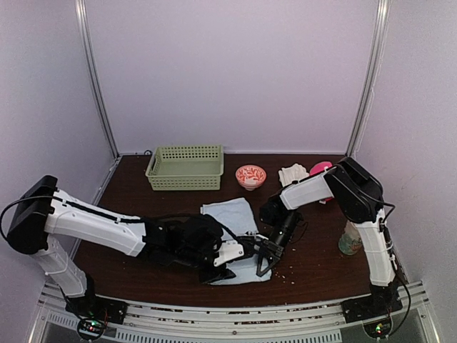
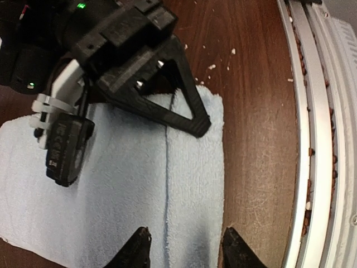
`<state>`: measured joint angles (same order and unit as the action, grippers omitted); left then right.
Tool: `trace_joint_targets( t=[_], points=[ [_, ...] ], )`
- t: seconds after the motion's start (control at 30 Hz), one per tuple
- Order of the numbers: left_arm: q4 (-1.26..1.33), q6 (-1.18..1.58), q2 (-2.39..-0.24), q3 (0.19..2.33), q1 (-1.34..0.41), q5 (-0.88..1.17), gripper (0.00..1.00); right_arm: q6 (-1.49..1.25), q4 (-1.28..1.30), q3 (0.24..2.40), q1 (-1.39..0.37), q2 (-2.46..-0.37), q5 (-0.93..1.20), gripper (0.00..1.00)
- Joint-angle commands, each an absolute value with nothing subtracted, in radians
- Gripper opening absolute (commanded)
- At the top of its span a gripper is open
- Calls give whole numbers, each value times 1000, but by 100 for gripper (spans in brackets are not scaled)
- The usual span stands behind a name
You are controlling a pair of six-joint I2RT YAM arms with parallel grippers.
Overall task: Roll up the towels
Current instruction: Roll the towel at the center of the board.
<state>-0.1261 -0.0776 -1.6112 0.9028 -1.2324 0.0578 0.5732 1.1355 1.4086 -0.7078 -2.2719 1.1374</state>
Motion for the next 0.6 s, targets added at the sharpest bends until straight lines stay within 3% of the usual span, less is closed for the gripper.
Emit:
trace_joint_targets(
  t=[0.0, 0.57],
  points=[
    [-167, -188, -1666, 963, -1269, -50, 42, 568, 1082, 1391, -704, -2343, 944, 0],
    [-175, -212, -1831, 985, -1289, -15, 42, 592, 1104, 1401, -706, -2346, 970, 0]
  ],
)
